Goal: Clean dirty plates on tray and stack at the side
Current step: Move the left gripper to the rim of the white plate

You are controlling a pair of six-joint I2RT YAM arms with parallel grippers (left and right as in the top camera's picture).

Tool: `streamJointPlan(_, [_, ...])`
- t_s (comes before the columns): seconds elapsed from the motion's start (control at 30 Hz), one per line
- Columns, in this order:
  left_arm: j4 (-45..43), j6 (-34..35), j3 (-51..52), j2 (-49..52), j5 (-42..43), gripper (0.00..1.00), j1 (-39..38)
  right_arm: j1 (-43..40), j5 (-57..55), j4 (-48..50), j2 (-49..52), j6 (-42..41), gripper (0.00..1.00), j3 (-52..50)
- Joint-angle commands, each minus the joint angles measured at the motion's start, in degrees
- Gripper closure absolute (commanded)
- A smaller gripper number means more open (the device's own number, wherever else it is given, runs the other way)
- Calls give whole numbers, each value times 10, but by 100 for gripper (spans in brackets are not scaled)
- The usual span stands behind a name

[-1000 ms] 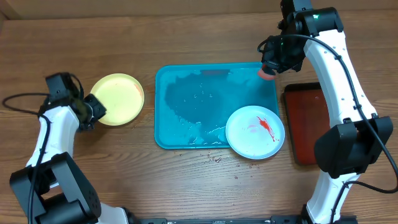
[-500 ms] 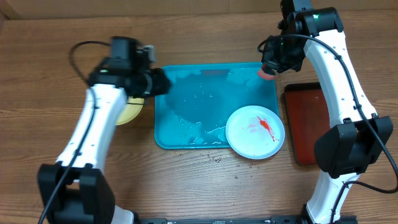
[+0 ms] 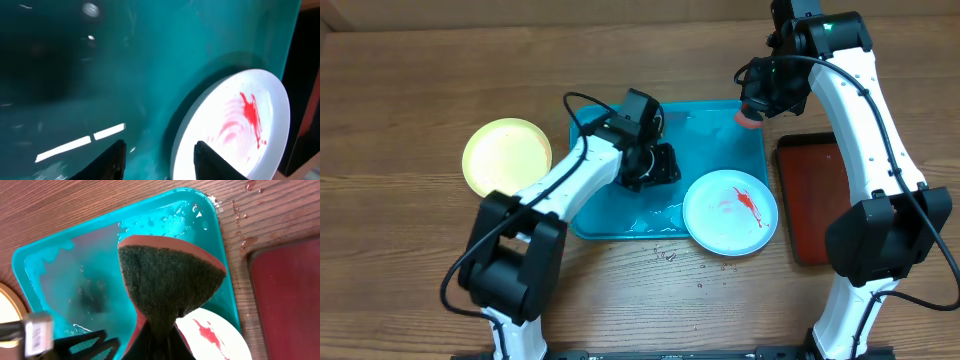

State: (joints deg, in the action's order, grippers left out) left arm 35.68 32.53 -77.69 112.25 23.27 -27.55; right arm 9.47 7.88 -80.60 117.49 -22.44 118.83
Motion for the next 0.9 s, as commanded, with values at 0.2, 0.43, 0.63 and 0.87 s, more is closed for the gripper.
streamJointPlan(0.2, [-18, 21, -3, 43, 49, 50, -29, 1, -4, 3, -3, 3, 96, 5])
streamJointPlan(0.43, [-12, 17, -3, 45, 30, 56, -52, 1, -4, 6, -3, 4, 96, 5])
streamJointPlan(0.63, [-11, 27, -3, 47, 2, 69, -58, 1, -4, 9, -3, 4, 96, 5])
streamJointPlan(0.87, [-13, 37, -3, 50, -18, 78, -64, 1, -4, 11, -3, 4, 96, 5])
